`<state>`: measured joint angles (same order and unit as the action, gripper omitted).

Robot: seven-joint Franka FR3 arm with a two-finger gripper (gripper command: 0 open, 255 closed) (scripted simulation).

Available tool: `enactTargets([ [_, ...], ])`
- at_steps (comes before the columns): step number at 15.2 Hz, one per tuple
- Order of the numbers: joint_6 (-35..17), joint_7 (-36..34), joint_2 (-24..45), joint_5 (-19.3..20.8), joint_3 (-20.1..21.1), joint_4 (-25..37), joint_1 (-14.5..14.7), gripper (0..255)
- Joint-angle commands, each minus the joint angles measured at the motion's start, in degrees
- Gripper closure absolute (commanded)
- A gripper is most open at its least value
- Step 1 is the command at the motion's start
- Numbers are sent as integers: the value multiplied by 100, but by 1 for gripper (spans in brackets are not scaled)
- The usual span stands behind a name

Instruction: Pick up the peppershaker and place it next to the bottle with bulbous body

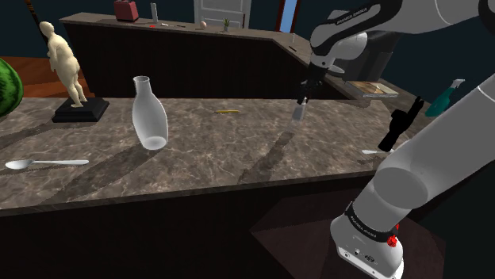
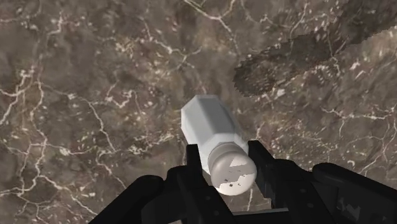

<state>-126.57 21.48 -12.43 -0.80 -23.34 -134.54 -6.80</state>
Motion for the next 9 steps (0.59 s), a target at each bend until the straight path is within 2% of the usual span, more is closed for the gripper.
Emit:
enactTargets([
  [1,174,-33,-78,36,15,100,-9,255],
  [9,808,-149,-305,124,84,523,-22,255],
])
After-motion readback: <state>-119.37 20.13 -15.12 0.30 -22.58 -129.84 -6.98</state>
